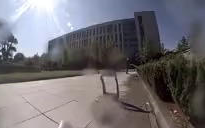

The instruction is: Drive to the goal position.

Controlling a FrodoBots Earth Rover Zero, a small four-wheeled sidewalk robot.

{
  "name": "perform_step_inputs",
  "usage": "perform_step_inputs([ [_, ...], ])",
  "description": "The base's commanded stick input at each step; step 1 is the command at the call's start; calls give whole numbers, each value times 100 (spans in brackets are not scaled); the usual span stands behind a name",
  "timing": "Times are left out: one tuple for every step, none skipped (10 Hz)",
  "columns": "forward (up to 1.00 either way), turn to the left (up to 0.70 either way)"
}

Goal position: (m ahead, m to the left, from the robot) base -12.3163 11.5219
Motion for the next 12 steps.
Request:
perform_step_inputs([
  [5, 0],
  [5, 0],
  [5, 0],
  [5, 0],
  [5, 0],
  [5, 0],
  [5, 0],
  [6, 0],
  [5, 0],
  [5, 0],
  [5, 0],
  [5, 0],
])
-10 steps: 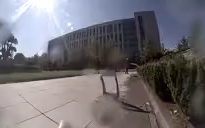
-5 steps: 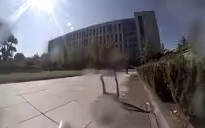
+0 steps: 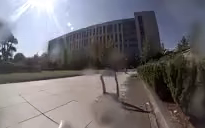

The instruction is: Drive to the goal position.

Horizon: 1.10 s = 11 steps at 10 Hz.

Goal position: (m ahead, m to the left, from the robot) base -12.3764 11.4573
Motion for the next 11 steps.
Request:
perform_step_inputs([
  [5, 0],
  [5, 0],
  [5, 0],
  [5, 0],
  [5, 0],
  [5, 0],
  [5, 0],
  [5, 0],
  [5, 0],
  [5, 0],
  [6, 0],
])
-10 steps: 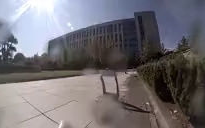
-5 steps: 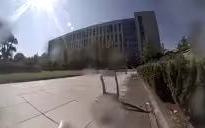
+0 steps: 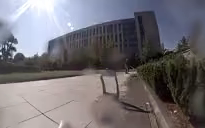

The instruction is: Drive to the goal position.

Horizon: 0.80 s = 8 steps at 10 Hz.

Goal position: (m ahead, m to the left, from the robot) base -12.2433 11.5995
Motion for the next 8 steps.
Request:
perform_step_inputs([
  [5, 0],
  [5, 0],
  [5, 0],
  [5, 0],
  [5, 0],
  [5, 0],
  [5, 0],
  [5, 0],
])
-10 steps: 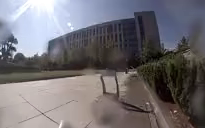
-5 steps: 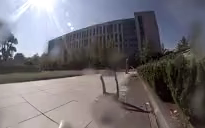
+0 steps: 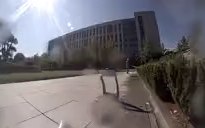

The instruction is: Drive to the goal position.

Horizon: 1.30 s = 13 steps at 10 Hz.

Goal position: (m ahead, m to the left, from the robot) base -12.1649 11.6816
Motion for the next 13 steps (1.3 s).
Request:
perform_step_inputs([
  [5, 0],
  [5, 0],
  [5, 0],
  [5, 0],
  [5, 0],
  [5, 0],
  [5, 0],
  [6, 0],
  [5, 0],
  [5, 0],
  [5, 0],
  [5, 0],
  [5, 0],
])
